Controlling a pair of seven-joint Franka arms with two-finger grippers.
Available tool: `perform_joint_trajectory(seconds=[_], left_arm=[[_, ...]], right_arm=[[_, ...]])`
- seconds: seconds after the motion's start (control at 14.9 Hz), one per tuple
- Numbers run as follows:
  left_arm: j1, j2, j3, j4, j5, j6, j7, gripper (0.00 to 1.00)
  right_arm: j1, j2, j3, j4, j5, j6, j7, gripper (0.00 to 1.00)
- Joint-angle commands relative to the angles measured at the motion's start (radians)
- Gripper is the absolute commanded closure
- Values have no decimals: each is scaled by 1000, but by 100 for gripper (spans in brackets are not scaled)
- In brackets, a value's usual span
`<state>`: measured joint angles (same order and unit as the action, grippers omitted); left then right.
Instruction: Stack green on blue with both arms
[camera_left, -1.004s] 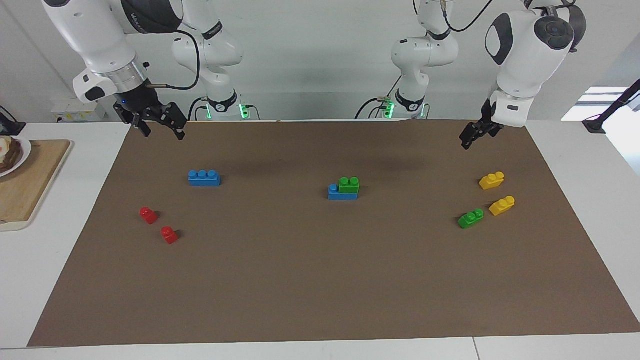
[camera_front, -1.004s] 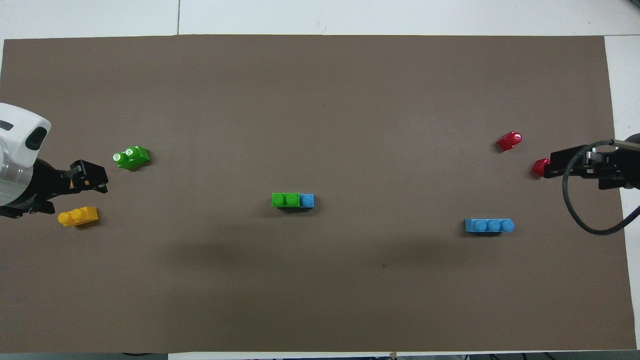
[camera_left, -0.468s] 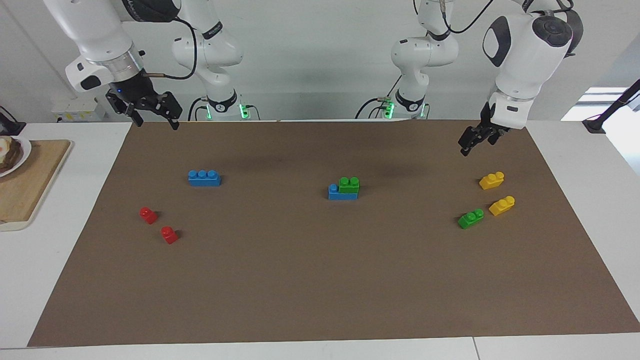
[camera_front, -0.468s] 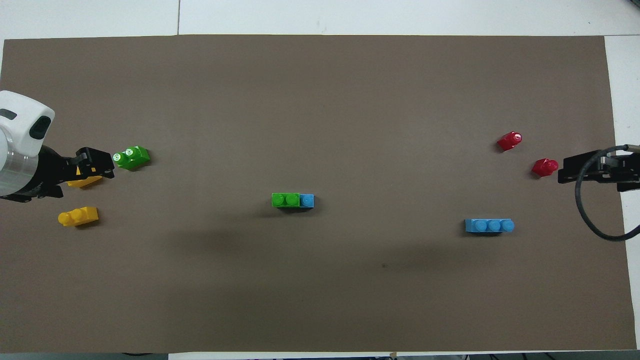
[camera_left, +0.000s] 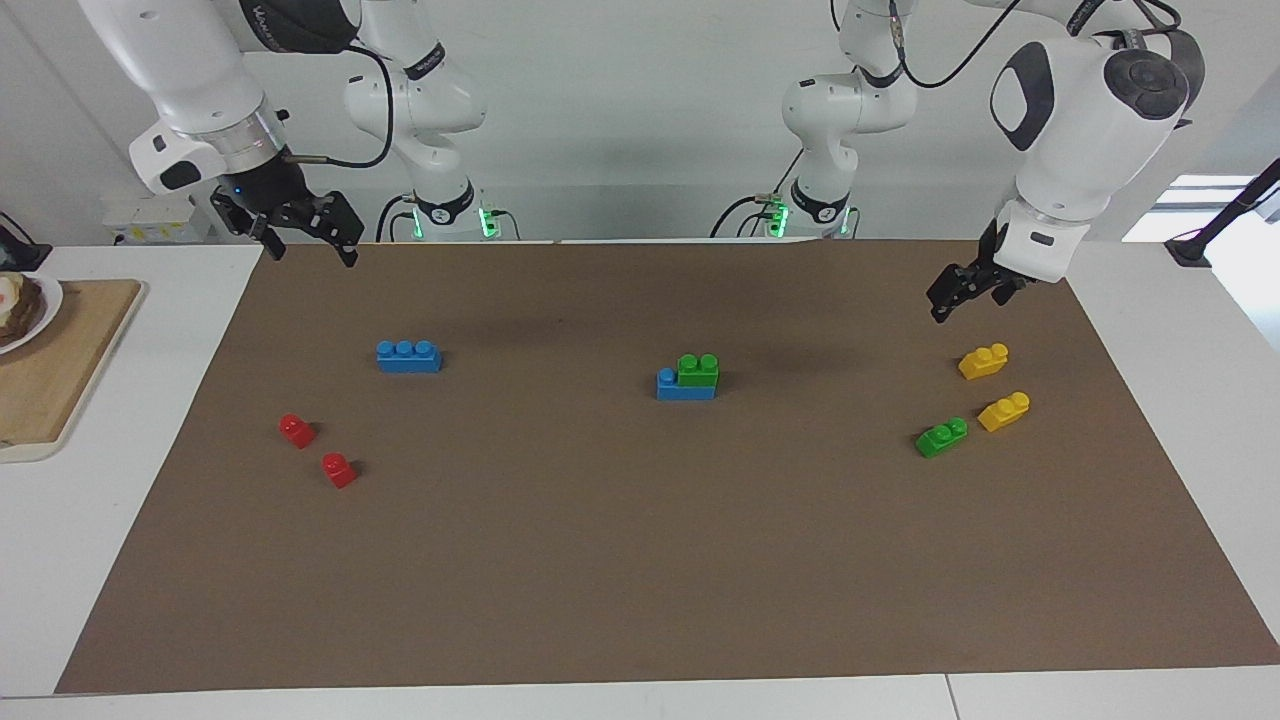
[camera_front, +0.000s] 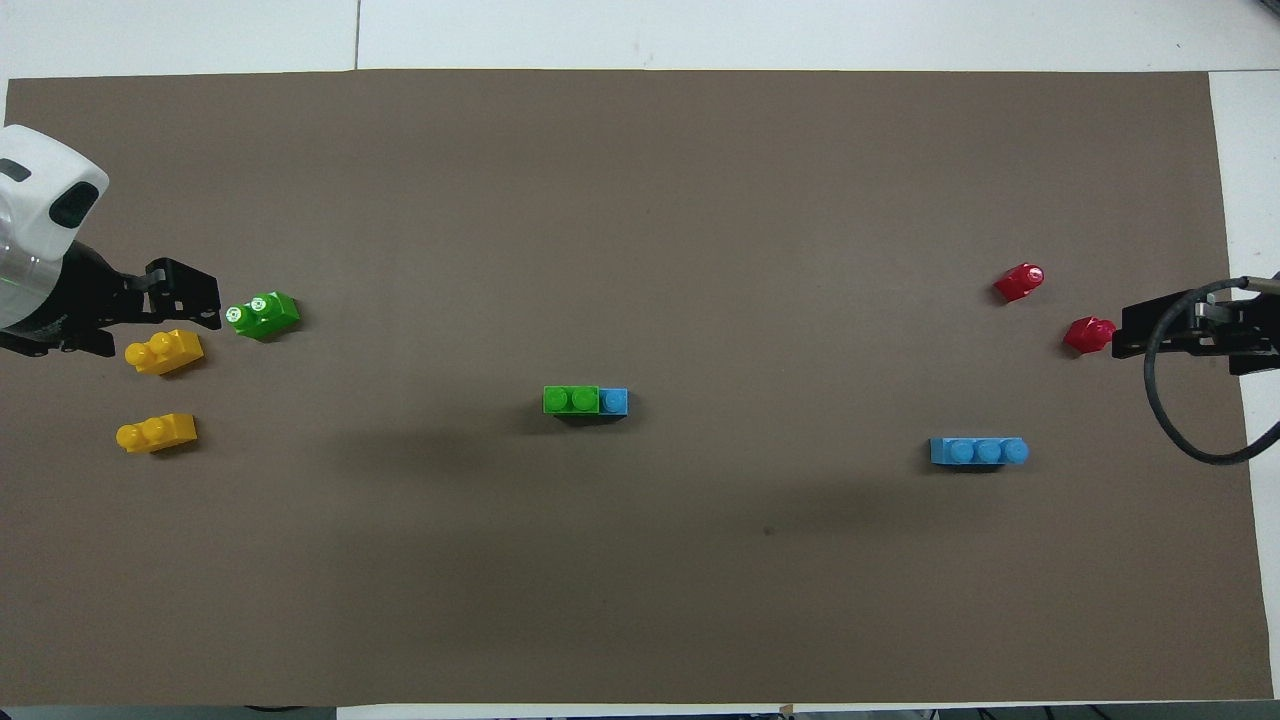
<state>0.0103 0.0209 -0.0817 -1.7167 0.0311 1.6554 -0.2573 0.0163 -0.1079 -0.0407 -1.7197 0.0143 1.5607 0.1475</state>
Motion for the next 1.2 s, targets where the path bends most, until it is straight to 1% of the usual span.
perform_joint_trajectory(seconds=[0.0,0.13,0.27,0.4,0.6,1.14], left_arm=[[-3,5,-3,25,0,-36,21,0],[-1,-4,-4,19,-2,-29,27,0],[5,-21,-4,0,-2,-34,78,0],[4,-54,-4,-53,-2,-22,95,0],[7,-52,-4,-55,-2,15,92,0],[7,-53,-6,-46,-13,18,95,0]], right_arm=[[-22,16,8,29,-20,-22,-19,0],[-24,16,8,29,-33,-21,-19,0],[-24,16,10,28,-56,-13,-23,0],[-24,16,10,26,-59,-8,-25,0],[-22,14,10,22,-60,-2,-25,0],[-21,10,12,15,-53,-1,-16,0]])
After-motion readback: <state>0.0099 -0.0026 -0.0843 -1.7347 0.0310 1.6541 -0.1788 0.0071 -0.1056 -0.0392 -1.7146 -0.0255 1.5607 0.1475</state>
